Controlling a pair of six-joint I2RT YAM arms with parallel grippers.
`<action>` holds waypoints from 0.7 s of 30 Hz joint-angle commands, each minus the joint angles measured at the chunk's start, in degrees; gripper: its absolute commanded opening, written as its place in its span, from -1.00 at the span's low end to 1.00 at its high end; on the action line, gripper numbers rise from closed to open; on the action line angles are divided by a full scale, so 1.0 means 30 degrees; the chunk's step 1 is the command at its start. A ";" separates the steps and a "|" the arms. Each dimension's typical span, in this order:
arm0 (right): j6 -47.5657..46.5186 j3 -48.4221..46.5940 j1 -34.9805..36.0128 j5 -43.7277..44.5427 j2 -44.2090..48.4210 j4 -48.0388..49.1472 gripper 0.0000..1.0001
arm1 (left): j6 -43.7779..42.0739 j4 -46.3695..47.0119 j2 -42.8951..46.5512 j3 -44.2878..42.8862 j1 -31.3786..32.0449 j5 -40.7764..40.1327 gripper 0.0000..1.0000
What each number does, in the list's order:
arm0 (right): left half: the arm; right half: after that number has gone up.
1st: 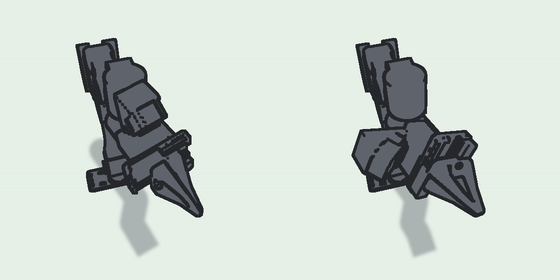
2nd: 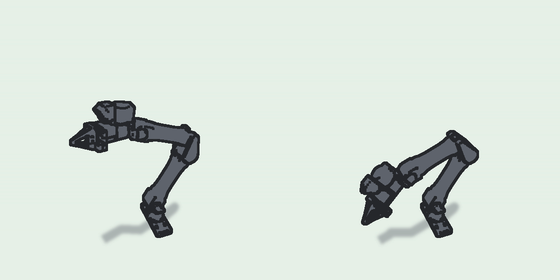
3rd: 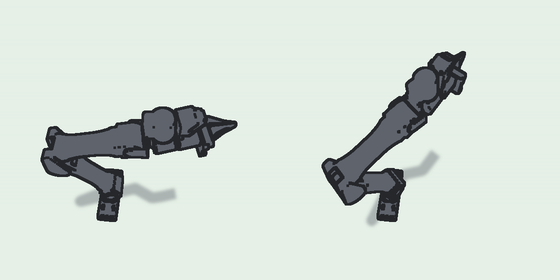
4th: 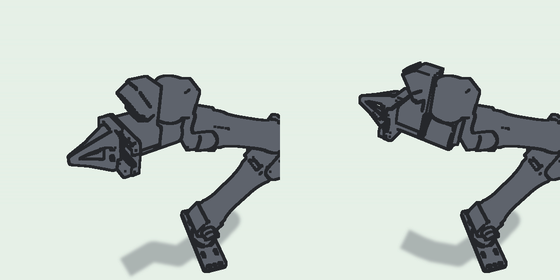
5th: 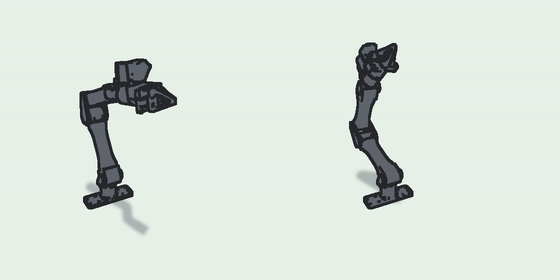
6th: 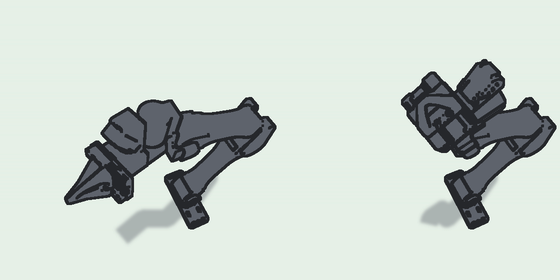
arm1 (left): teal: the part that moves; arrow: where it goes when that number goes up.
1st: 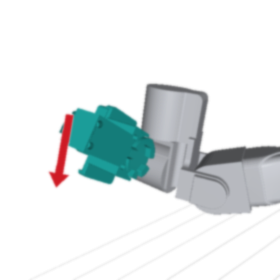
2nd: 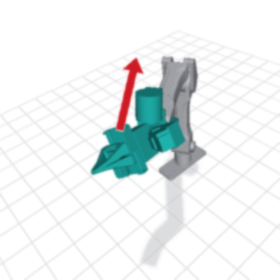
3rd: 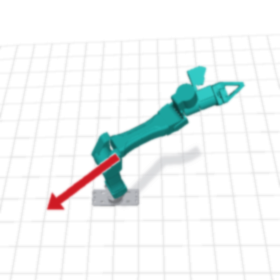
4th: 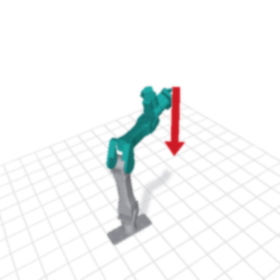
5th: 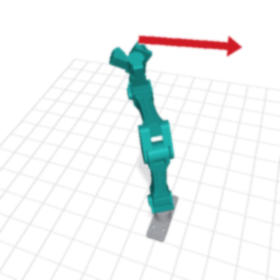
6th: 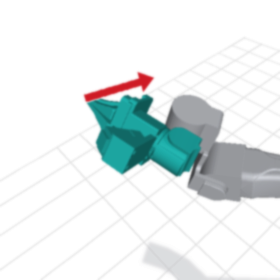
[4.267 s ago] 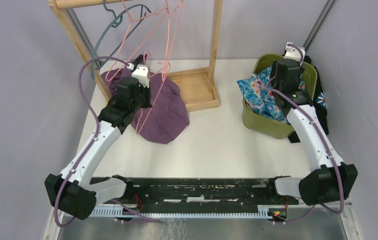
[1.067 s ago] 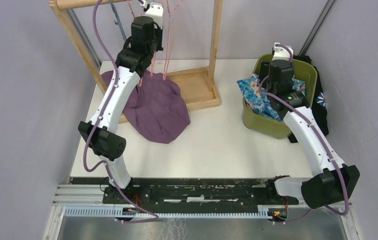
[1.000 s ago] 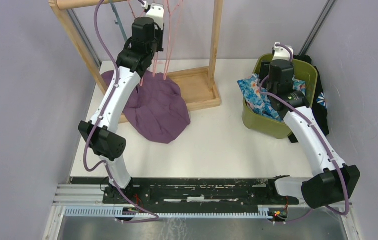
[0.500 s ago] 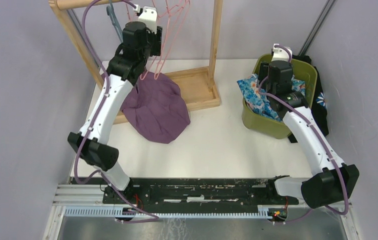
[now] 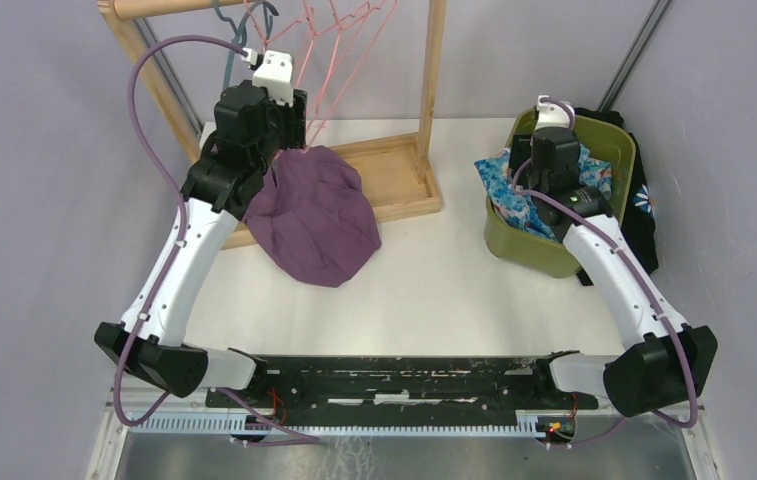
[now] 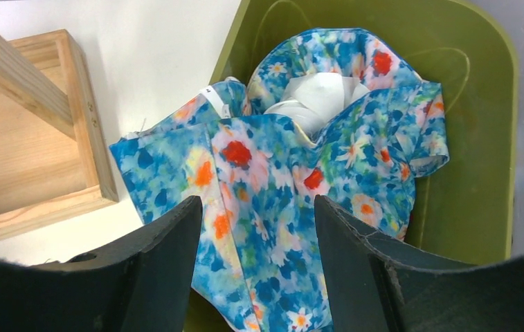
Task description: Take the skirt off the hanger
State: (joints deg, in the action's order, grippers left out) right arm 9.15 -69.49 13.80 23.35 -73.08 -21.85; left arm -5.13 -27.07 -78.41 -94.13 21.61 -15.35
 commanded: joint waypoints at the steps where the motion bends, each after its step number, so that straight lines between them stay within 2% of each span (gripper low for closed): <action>1: 0.0005 0.0125 0.0346 -0.0629 -0.0008 0.0398 0.33 | 0.1252 0.0589 0.1064 0.0877 -0.0054 0.1053 0.25; 8: -0.0193 0.0044 0.2024 -0.1088 -0.0823 0.0063 0.33 | 0.1531 0.0203 0.2464 0.2154 -0.0054 0.1945 0.25; 21: -0.1298 -0.0327 0.6044 -0.1715 -0.2337 -0.0306 0.33 | 0.1953 -0.0415 0.5277 0.5803 -0.0050 0.1219 0.25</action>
State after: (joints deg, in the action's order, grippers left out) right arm 6.46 -69.38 28.25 19.31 -78.78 -23.90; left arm -2.96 -28.49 -64.82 -79.70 21.61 -10.85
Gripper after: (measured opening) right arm 0.665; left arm 0.626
